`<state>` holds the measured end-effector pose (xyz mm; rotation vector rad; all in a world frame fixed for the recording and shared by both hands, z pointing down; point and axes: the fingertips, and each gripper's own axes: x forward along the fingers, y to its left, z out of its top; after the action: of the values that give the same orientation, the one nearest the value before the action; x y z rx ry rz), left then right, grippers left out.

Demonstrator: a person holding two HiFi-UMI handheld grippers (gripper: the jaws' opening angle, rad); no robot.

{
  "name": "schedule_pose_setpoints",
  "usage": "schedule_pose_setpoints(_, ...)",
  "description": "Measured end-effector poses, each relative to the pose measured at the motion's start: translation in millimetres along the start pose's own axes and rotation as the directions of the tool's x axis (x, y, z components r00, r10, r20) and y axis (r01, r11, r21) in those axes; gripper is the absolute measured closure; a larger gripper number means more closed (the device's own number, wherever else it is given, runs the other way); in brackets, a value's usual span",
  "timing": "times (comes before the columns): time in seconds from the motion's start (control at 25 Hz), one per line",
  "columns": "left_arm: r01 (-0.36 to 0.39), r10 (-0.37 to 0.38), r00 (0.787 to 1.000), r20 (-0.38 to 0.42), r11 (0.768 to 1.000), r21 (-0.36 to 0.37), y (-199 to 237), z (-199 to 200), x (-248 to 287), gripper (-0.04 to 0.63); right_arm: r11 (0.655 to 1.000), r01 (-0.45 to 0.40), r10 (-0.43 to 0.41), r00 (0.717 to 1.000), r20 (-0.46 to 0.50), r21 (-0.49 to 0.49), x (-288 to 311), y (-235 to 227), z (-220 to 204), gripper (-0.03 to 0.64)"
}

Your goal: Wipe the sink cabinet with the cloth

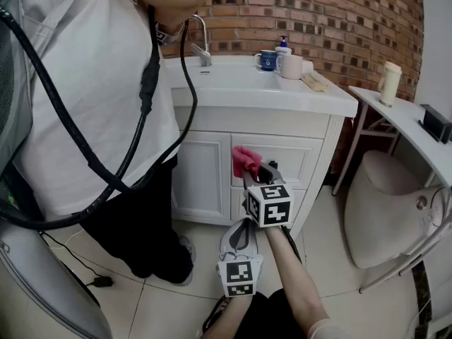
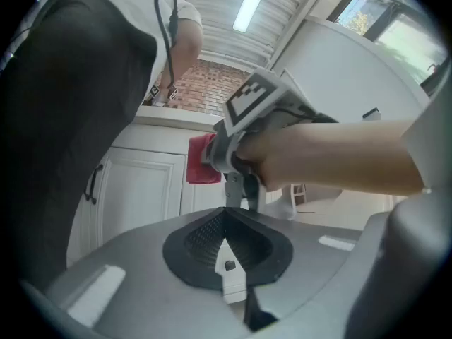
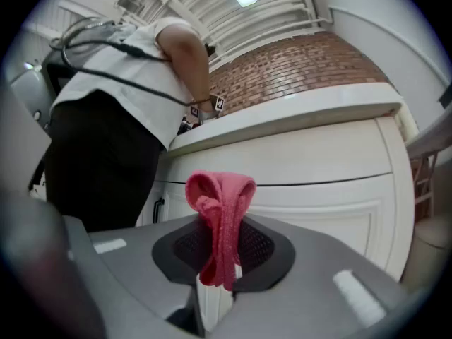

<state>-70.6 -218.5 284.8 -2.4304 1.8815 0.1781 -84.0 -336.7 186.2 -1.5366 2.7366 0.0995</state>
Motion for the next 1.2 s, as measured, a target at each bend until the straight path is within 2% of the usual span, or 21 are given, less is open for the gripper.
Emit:
schedule_pose_setpoints(0.12, -0.036, 0.035, 0.999, -0.005, 0.993, -0.115, 7.2, -9.9, -7.0, 0.589, 0.998, -0.008, 0.009, 1.000, -0.024, 0.056, 37.7, -1.1, -1.2, 0.551)
schedule_pose_setpoints(0.2, -0.023, 0.022, 1.000, -0.010, 0.988, -0.152, 4.9, -14.0, -5.1, 0.589, 0.996, 0.010, -0.006, 0.999, -0.042, 0.083, 55.1, -6.9, -3.8, 0.551)
schedule_pose_setpoints(0.44, 0.084, -0.085, 0.996, -0.005, 0.995, -0.050, -21.7, -8.0, 5.3, 0.589, 0.993, 0.067, -0.065, 0.997, -0.028, 0.101, 47.6, -33.8, -5.6, 0.551)
schedule_pose_setpoints(0.68, 0.098, -0.100, 0.994, -0.047, 0.995, -0.030, -25.1, -17.1, 10.4, 0.589, 0.973, 0.202, -0.200, 0.979, -0.029, 0.111, -3.3, -118.0, -6.3, 0.551)
schedule_pose_setpoints(0.84, 0.113, -0.112, 0.992, -0.048, 0.994, 0.006, -30.7, -18.7, 17.8, 0.589, 0.940, 0.324, -0.322, 0.946, -0.037, 0.110, -43.0, -188.3, -13.3, 0.551)
schedule_pose_setpoints(0.92, 0.113, -0.112, 0.992, -0.052, 0.993, 0.022, -32.2, -19.1, 19.3, 0.589, 0.925, 0.355, -0.353, 0.935, -0.045, 0.136, -59.3, -215.1, -18.2, 0.551)
schedule_pose_setpoints(1.12, 0.116, -0.114, 0.992, -0.060, 0.993, 0.037, -32.7, -19.4, 19.7, 0.589, 0.892, 0.439, -0.434, 0.898, -0.067, 0.106, -83.0, -243.8, -27.5, 0.551)
schedule_pose_setpoints(1.2, 0.116, -0.114, 0.992, -0.058, 0.993, 0.030, -32.8, -19.0, 19.9, 0.589, 0.900, 0.418, -0.415, 0.908, -0.048, 0.126, -85.8, -233.1, -25.9, 0.551)
